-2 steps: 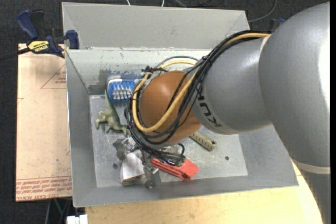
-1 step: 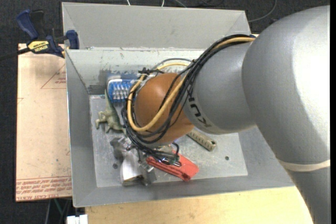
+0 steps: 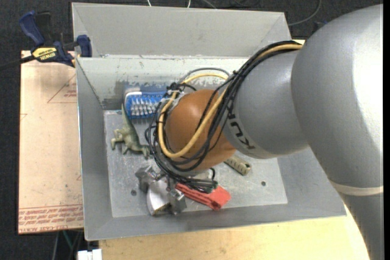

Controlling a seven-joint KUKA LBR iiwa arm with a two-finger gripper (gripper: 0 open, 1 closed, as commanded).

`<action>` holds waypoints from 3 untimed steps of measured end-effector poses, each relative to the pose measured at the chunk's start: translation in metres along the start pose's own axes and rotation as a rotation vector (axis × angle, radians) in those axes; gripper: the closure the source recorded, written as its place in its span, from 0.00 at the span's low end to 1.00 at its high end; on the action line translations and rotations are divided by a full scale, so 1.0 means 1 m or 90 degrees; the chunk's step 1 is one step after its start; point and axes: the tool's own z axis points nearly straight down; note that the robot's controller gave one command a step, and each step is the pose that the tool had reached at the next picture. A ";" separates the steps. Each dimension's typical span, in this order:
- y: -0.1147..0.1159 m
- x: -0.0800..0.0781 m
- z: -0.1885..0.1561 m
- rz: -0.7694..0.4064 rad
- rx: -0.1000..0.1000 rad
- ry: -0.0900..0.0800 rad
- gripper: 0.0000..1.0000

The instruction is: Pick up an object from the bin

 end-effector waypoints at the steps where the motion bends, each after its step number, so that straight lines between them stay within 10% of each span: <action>1: 0.000 0.000 0.000 0.000 0.000 0.000 1.00; 3: 0.002 0.000 -0.066 0.001 -0.003 0.005 1.00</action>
Offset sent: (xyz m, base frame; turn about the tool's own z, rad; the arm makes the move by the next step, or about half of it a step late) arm 0.0000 -0.0001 0.0883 0.0001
